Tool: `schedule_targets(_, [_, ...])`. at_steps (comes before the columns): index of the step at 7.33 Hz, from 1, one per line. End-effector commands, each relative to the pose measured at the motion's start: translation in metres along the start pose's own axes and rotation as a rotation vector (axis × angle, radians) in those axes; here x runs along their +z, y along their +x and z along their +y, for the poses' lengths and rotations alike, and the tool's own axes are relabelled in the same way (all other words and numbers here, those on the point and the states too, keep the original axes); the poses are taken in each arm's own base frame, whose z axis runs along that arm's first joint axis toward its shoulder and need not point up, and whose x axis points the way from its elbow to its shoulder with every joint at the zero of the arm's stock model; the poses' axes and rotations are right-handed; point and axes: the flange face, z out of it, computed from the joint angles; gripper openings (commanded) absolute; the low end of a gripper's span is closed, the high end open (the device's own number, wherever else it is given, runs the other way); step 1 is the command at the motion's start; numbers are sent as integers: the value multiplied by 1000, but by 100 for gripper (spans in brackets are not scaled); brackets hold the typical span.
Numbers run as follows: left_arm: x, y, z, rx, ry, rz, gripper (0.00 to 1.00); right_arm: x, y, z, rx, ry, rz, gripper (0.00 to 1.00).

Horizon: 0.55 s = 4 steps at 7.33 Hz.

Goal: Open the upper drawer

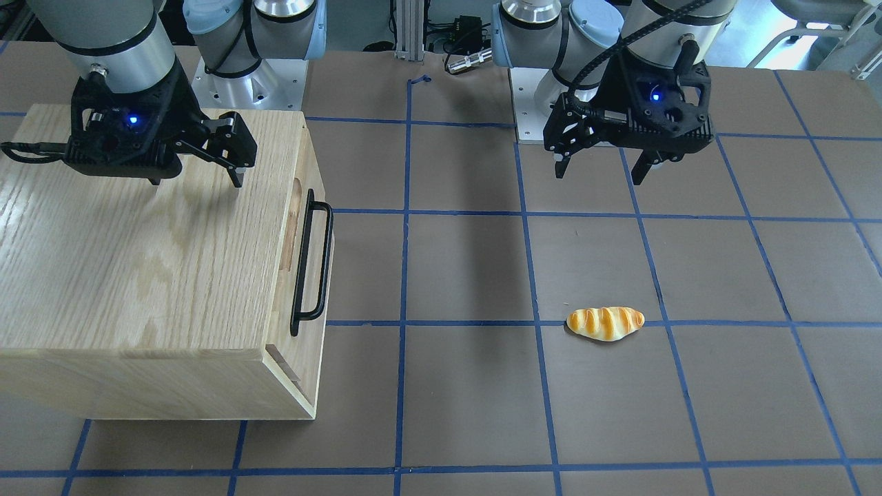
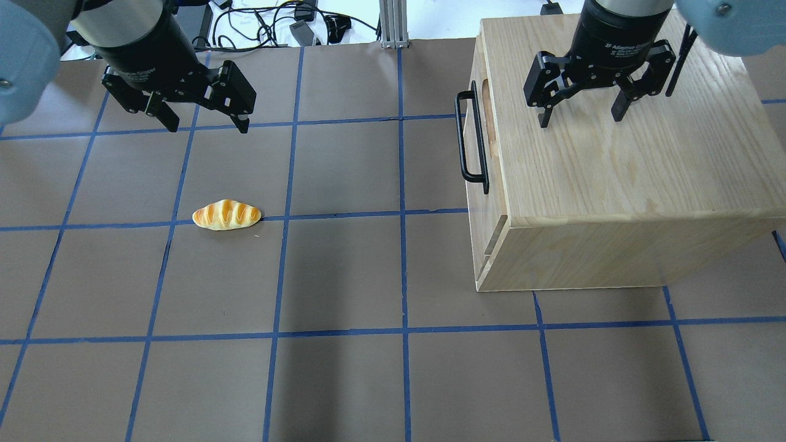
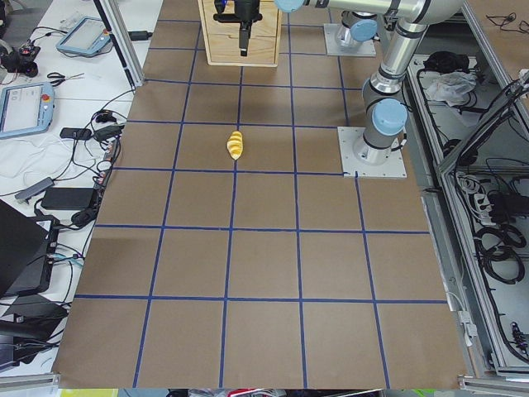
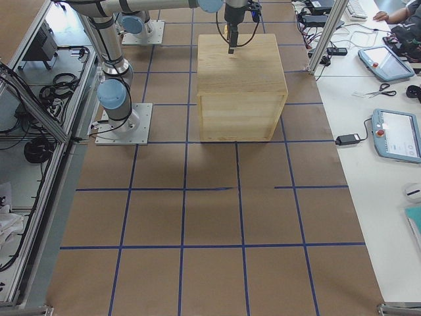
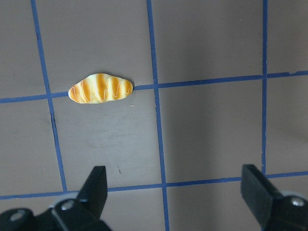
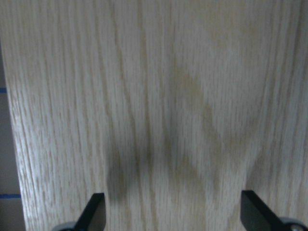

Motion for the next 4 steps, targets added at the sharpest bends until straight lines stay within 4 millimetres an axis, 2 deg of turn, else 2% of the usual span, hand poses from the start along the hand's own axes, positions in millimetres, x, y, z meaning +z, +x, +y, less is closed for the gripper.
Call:
schedule_targets(1, [2,-1,-1,0,-4,1,100,1,0,0,0,-1,0,100])
schedule_targets(4, [0,-1,0,-3,1,1,100,0,1,0,3,0,0,100])
